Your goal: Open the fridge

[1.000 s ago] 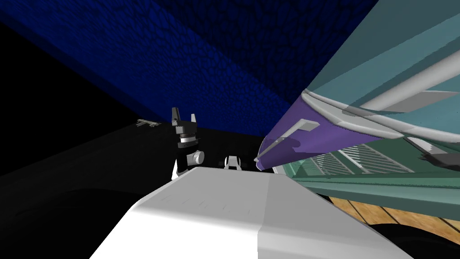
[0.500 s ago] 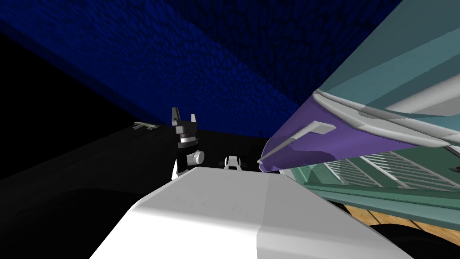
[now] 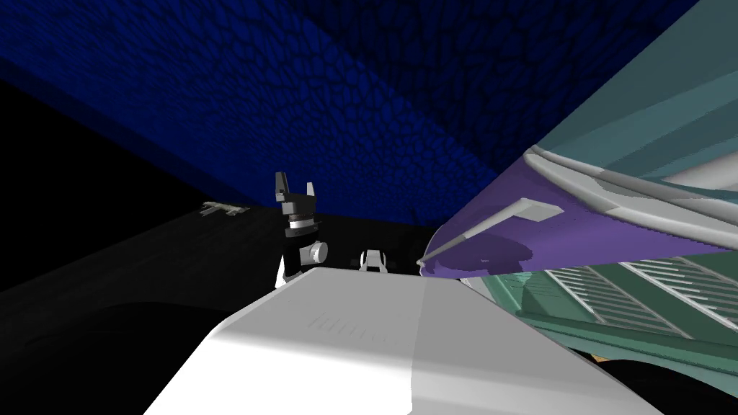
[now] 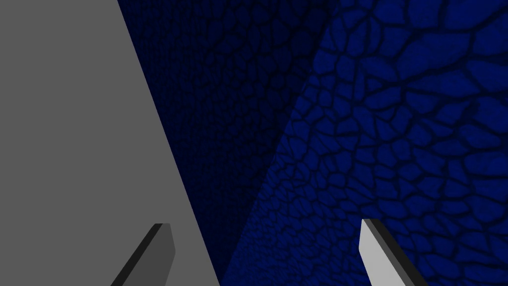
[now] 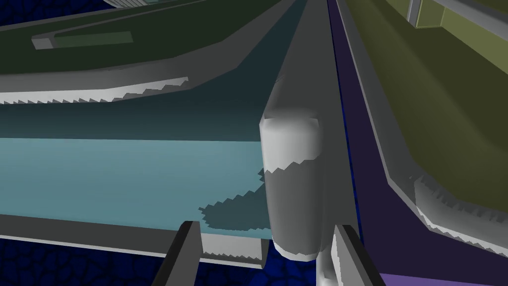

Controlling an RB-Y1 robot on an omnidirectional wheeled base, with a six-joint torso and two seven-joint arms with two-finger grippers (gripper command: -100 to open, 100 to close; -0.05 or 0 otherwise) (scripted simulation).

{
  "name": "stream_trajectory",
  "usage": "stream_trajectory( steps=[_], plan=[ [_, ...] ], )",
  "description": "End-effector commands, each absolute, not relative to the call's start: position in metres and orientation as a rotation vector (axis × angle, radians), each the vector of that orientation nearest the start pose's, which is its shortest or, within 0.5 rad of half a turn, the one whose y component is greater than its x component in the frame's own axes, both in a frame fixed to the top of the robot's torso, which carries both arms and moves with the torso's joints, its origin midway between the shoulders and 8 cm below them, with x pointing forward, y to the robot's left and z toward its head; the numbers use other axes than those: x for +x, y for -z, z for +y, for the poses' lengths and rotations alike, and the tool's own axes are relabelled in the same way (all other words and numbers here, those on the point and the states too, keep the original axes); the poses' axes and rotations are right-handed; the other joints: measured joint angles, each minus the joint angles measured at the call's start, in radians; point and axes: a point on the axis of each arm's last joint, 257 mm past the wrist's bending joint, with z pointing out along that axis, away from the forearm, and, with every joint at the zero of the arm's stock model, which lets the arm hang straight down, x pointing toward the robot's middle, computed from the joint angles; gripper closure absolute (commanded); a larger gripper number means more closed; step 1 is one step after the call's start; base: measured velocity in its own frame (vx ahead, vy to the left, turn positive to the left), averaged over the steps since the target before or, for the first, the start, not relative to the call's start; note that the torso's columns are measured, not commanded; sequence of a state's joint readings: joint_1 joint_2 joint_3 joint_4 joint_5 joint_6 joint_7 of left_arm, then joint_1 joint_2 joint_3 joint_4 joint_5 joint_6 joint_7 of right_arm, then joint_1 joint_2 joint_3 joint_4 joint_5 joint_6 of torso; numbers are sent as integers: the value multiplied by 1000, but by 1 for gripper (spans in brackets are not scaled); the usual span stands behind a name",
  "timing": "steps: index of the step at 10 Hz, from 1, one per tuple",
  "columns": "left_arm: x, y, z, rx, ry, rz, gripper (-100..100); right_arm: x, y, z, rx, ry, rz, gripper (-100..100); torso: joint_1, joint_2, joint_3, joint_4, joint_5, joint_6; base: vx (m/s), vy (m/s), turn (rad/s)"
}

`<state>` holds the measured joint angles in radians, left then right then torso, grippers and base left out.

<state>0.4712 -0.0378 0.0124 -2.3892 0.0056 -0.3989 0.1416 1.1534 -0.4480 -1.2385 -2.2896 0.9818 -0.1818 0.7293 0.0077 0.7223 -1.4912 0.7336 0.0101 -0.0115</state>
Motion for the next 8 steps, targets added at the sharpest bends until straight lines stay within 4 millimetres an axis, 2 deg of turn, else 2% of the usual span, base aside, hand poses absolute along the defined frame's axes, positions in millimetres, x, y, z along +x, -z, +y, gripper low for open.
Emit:
stream_trajectory(
  steps=[1,3,4,6,7,8],
  plan=[
    [337,-63,283,-708,1443,511,0,143,-102,-621,-760,1684,1443,100,1,0,0,0,1,1,254,200,-35],
    [337,-63,283,-708,1443,511,0,123,-104,-634,-724,1735,1477,100,-4,0,-1,0,1,-1,297,203,-52],
    [337,-63,283,-708,1443,511,0,123,-104,-634,-724,1735,1477,100,-3,-2,-3,-1,1,-1,230,213,-21],
    [337,-63,283,-708,1443,511,0,102,-107,-646,-687,1787,1508,100,3,2,0,-1,2,1,271,272,-19],
    [337,-63,283,-708,1443,511,0,102,-107,-646,-687,1787,1508,100,5,3,2,1,4,4,244,199,-35],
    [337,-63,283,-708,1443,511,0,100,-101,-648,-683,1774,1525,100,4,9,4,2,4,3,86,93,-38]
  ],
)
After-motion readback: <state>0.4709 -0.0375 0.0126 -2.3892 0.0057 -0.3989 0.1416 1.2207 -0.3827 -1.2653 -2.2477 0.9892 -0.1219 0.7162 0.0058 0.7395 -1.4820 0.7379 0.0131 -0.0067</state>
